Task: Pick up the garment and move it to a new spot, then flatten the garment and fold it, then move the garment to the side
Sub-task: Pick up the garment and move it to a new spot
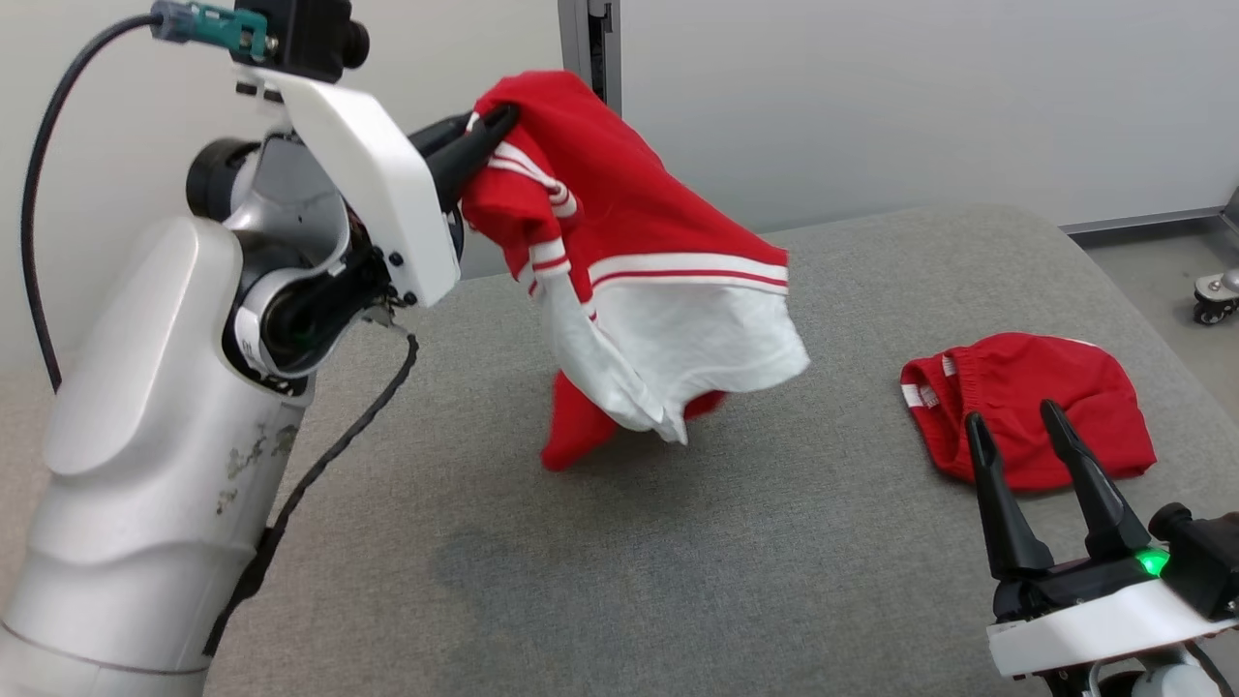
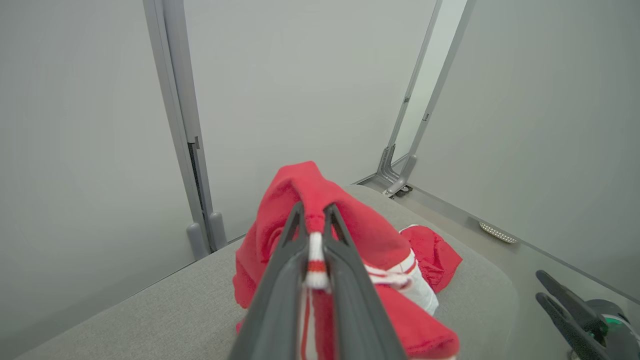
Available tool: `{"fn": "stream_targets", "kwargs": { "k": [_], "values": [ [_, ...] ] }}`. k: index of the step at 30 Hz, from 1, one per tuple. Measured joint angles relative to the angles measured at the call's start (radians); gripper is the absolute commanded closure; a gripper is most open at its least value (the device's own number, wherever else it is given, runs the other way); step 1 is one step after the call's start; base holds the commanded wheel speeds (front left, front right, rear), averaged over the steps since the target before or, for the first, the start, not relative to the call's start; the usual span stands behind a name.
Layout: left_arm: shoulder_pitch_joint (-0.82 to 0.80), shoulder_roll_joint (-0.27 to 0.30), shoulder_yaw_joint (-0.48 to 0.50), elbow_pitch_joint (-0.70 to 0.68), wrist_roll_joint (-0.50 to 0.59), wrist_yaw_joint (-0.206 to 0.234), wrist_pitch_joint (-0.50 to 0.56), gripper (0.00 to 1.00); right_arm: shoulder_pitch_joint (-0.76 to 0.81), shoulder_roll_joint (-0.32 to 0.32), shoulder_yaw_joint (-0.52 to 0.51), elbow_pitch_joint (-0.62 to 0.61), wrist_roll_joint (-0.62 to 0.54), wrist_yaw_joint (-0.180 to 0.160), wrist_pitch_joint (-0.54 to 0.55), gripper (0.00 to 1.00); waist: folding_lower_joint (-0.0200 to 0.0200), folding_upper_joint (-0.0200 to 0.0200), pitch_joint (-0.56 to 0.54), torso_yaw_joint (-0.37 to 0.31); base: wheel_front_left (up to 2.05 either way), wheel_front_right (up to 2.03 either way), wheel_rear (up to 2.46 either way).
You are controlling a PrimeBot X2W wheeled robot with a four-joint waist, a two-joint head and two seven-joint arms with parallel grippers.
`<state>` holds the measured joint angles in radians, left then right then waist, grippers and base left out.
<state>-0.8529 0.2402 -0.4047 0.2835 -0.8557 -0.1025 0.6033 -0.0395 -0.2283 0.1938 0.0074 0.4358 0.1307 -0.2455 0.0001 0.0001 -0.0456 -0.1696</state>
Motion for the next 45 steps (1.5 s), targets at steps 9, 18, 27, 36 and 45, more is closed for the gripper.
{"fn": "stream_targets", "kwargs": {
  "k": [9,18,27,36,45],
  "values": [
    [0.234,0.083,0.006,0.027,0.015,0.03,-0.044,1.0,0.013,0.006,0.0,-0.009,-0.001,0.0,0.009,0.0,0.0,0.0,0.025,-0.019,0.0,0.0,0.0],
    [0.374,0.21,0.053,0.261,0.088,0.056,-0.203,1.0,0.012,-0.002,0.006,-0.013,-0.003,0.0,0.027,0.0,0.0,0.0,0.047,-0.02,0.0,0.0,0.0],
    [0.361,0.19,0.068,0.447,0.097,0.067,-0.301,0.0,0.009,-0.006,0.02,-0.019,-0.004,0.0,0.043,0.0,0.0,0.0,0.05,-0.002,0.0,0.0,0.0],
    [0.305,0.16,0.043,0.451,0.116,0.012,-0.423,0.0,0.035,-0.004,0.019,-0.013,-0.004,0.0,0.044,0.0,0.0,0.0,0.027,0.029,0.0,0.0,0.0],
    [0.373,0.177,0.047,0.208,0.146,0.035,-0.563,0.0,0.07,-0.001,0.002,-0.019,-0.002,0.0,0.044,0.0,-0.0001,0.0,-0.009,0.061,0.0,0.0,0.0]
  ]
}}
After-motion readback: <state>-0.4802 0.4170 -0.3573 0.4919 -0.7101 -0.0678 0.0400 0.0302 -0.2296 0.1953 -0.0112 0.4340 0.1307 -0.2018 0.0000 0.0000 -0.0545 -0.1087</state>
